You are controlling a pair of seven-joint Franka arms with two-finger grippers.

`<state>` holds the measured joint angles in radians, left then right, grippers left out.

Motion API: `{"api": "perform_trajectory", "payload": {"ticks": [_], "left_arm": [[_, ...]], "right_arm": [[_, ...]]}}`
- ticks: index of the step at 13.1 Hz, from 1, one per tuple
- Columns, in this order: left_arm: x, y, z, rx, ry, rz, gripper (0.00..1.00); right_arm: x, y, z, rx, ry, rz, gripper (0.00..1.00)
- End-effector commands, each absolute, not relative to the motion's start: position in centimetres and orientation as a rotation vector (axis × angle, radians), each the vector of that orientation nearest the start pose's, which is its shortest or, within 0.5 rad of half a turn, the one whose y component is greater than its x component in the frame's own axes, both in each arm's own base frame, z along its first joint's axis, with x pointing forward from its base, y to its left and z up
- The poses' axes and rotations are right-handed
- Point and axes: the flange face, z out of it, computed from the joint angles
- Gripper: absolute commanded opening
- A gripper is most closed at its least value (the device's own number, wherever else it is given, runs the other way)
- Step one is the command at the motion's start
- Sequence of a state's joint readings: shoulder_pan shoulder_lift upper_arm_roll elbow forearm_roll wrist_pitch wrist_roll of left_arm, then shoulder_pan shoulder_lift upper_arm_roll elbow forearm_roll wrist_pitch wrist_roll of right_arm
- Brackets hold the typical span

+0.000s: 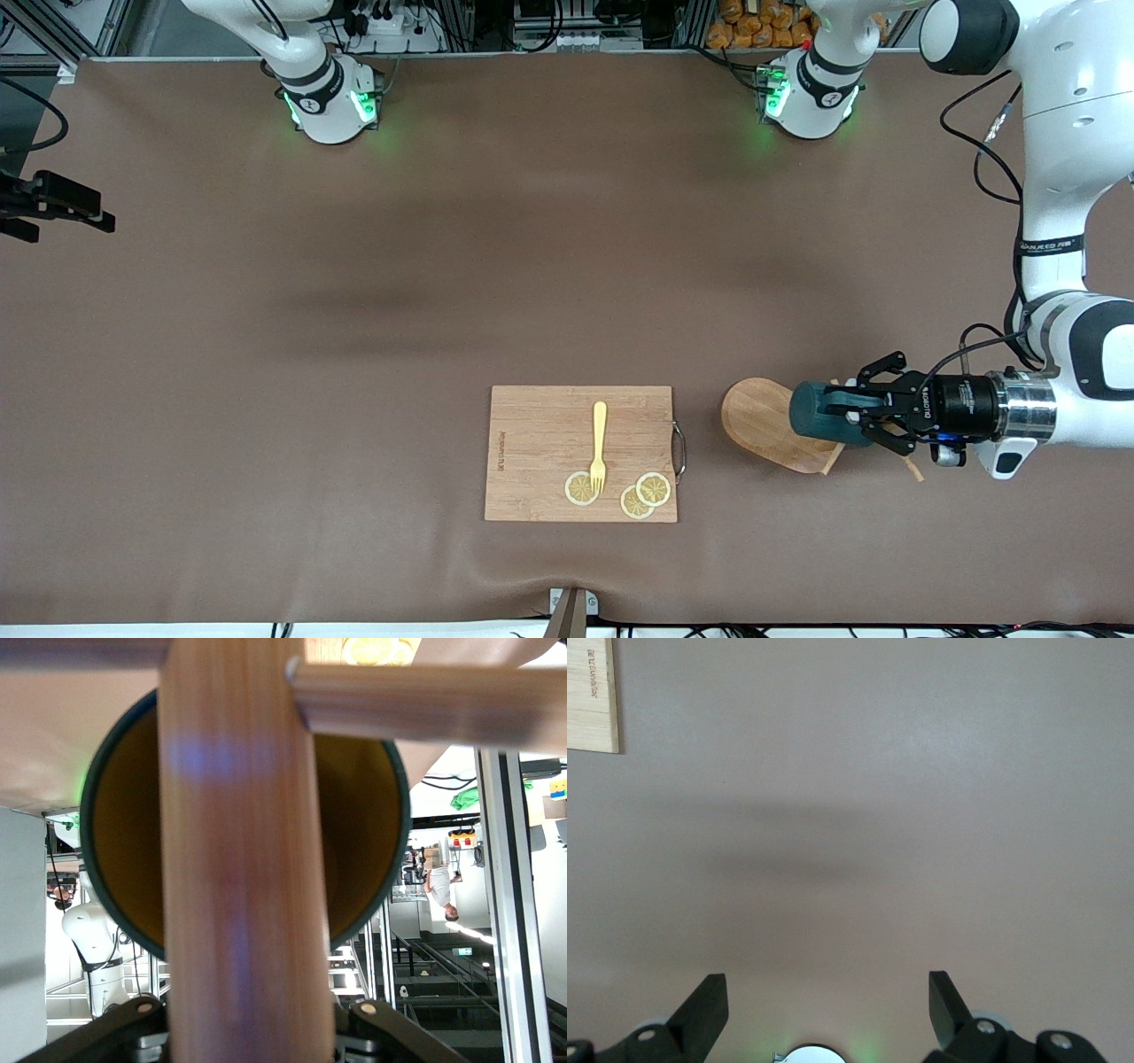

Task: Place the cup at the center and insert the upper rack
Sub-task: 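Hang the mug on the peg and open the left gripper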

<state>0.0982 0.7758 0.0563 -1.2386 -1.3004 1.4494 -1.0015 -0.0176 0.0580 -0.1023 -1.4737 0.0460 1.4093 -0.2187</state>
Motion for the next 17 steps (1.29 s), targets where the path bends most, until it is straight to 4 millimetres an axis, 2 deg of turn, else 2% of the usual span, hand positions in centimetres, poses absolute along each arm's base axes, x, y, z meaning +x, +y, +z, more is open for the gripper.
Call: {"api": "perform_trajectory", "payload": {"ticks": [1,15,17], "left_arm": [[72.6,-0.9,34.7,1.453,1.208,-1.114,0.0],[72.6,-0.7,33.6,1.382,1.169,-1.165,0.0],[72.5,-0.1,33.6,1.375,1.17,-1.163,0.0]], "right_arm": [[55.4,-5.9,63.3,-3.085,-0.158,0.136,1.0],[55.7,-5.8,63.5,-3.092,-0.165,0.092,1.0],[55.7,-5.8,63.5,-3.09,-0.167,0.091,1.0]]}}
